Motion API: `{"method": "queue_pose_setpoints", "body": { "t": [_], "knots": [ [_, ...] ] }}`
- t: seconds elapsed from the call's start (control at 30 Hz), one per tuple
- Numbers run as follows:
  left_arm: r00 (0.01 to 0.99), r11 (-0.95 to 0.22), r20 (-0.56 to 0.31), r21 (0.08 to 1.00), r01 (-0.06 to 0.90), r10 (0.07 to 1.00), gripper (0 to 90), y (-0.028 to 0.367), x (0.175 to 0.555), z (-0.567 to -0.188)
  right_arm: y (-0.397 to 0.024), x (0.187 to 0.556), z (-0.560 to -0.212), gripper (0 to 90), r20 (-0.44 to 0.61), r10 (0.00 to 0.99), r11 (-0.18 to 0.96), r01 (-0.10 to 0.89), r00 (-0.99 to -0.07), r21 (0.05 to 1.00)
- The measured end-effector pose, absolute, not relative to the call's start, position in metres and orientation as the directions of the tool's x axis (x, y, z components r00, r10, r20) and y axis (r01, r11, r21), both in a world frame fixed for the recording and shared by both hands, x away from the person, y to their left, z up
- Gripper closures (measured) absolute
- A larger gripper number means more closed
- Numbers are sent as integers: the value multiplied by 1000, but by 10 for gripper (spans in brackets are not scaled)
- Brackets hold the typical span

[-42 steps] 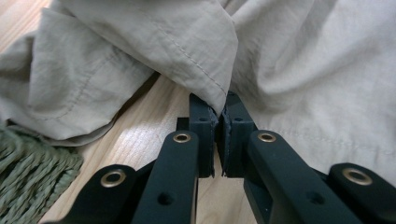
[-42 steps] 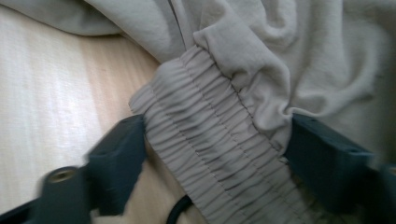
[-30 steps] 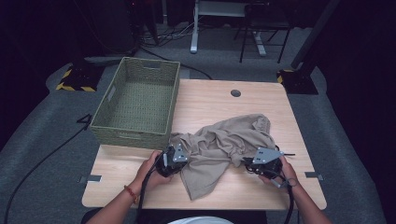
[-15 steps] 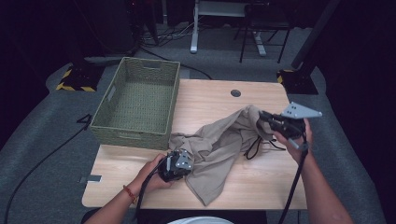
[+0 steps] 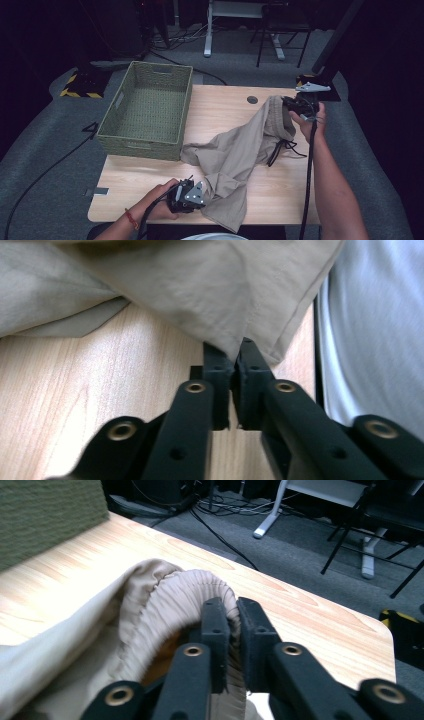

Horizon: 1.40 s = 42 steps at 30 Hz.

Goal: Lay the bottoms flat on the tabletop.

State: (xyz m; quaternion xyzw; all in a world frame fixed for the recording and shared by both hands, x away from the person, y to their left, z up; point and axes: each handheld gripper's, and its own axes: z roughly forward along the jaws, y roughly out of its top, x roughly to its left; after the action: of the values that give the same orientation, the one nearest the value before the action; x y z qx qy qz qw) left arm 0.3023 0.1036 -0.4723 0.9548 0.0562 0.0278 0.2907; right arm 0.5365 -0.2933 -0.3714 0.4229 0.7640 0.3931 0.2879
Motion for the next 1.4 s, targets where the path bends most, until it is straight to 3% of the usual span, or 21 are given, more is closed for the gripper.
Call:
{"method": "queue_pose_setpoints", "body": {
  "t": [0.03,0.07,0.1,0.17,0.2,0.3,0.33,0.43,0.5,0.63,0.67,0.77,0.87,0.93,1.07,1.27,1.3,1.33,1.37,1.4],
  "knots": [
    [992,-825,20,558,91,123,785,104,302,-472,-293,537,-371,818,-107,873,333,420,-477,844],
    [990,-810,26,578,101,142,785,104,302,-471,-291,540,-375,789,-117,877,339,426,-467,839],
    [980,-787,27,601,141,196,557,105,304,-467,-283,546,-383,567,-161,886,367,447,-435,815],
    [975,-752,20,640,157,221,529,107,306,-463,-280,549,-386,523,-151,882,372,464,-446,804],
    [962,-702,16,687,189,274,368,111,309,-454,-272,553,-393,430,-160,854,428,492,-496,759],
    [944,-650,25,731,208,329,295,112,312,-443,-266,551,-395,343,-163,836,458,504,-524,732],
    [937,-639,32,740,211,347,229,111,314,-440,-265,547,-393,339,-160,829,458,488,-536,743],
    [916,-626,41,743,239,399,188,100,322,-439,-268,525,-382,320,-146,826,423,425,-545,800],
    [910,-661,70,710,242,409,180,82,332,-444,-275,493,-373,338,-166,807,415,345,-566,842],
    [905,-664,46,695,275,422,190,70,346,-451,-285,457,-374,376,-177,747,436,272,-641,858],
    [902,-673,44,682,287,429,198,66,352,-456,-289,437,-386,383,-158,699,456,264,-698,850],
    [897,-686,39,660,307,439,253,64,358,-461,-290,421,-418,378,-133,670,494,305,-730,814],
    [896,-687,17,648,328,444,291,63,362,-466,-289,419,-440,344,-143,676,527,339,-723,779],
    [895,-697,18,635,333,445,299,63,364,-470,-289,422,-456,306,-92,677,515,380,-731,768],
    [895,-710,-1,609,354,445,323,61,368,-480,-279,440,-477,190,-103,706,533,431,-701,728],
    [906,-718,-39,595,360,422,386,59,370,-487,-268,463,-491,175,-77,684,552,445,-726,706],
    [908,-718,-42,597,357,417,393,59,370,-487,-267,465,-491,192,-75,681,553,444,-728,705],
    [912,-721,-42,598,349,407,409,59,370,-487,-267,469,-491,278,-59,672,555,448,-738,701],
    [912,-721,-42,598,349,407,436,59,370,-487,-267,469,-491,278,-59,672,555,448,-738,701],
    [917,-720,-43,606,339,396,487,59,370,-487,-266,473,-491,458,-68,654,581,443,-754,683]
  ]
}}
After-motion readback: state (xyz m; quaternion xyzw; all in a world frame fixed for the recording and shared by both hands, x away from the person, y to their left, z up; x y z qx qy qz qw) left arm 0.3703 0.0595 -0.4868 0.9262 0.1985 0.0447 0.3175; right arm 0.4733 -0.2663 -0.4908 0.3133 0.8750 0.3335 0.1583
